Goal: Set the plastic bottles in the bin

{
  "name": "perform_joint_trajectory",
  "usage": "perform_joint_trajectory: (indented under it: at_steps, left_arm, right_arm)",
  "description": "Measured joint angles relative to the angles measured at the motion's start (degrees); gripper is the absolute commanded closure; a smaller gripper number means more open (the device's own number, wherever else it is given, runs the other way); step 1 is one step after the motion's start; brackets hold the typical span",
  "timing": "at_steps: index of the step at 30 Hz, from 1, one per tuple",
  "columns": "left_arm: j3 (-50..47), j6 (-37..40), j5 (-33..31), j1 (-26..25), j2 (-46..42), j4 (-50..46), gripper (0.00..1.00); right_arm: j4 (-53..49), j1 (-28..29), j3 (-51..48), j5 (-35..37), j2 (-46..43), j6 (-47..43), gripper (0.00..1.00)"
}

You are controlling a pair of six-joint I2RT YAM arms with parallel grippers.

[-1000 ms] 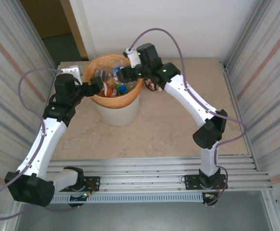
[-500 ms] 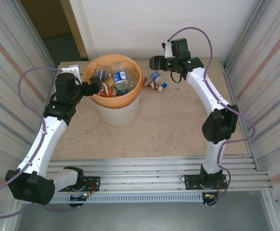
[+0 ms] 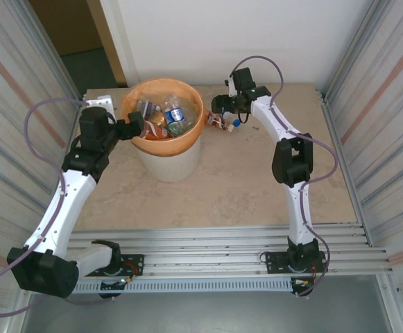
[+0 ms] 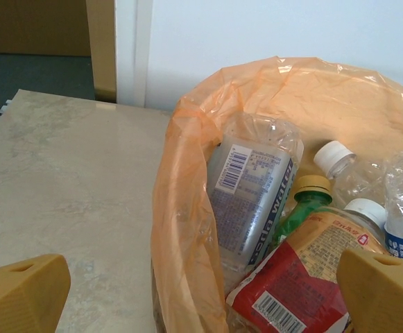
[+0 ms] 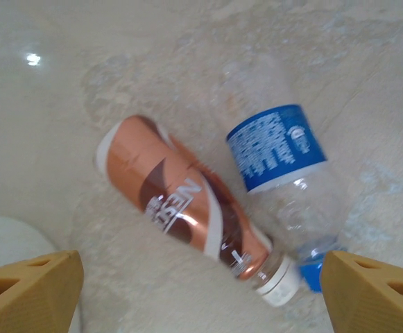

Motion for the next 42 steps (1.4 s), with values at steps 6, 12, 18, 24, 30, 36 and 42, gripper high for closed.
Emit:
perform_joint_trajectory:
  at_steps: [6, 12, 18, 24, 30, 36, 42]
  left_arm:
    - [-0.7, 0.2, 0.0, -0.2, -1.5, -0.5, 0.01]
    - [-2.2, 0.1, -0.1, -0.2, -3.4, -0.2, 0.01]
    - [-4.2, -0.1, -1.2, -0.2, -6.0, 0.7, 0.01]
    - [-4.3, -0.2, -2.0, -0.2, -6.6, 1.6, 0.01]
    - [-4.3, -0.5, -1.9, -0.2, -6.6, 2.4, 0.01]
    - [-4.3, -0.9, -1.9, -0.2, -6.4, 2.4, 0.01]
    - [-4.3, -1.2, -1.8, 0.1, -5.8, 2.4, 0.01]
  right_arm:
    - [-0.3, -1.2, 7.1, 1.2, 6.3, -2.0, 0.07]
    - [-0.2, -2.1, 10.4, 1.1, 11.1, -4.3, 0.05]
    - [-0.1, -2.3, 13.5, 0.6, 14.2, -6.1, 0.05]
    - [0.0, -2.6, 15.8, -0.6, 16.2, -6.5, 0.14]
    - [0.1, -3.1, 16.9, -1.4, 18.3, -7.1, 0.23]
    - [0.1, -3.7, 16.9, -1.7, 19.2, -7.2, 0.26]
    - [0.1, -4.5, 17.1, -1.9, 19.6, -6.6, 0.3]
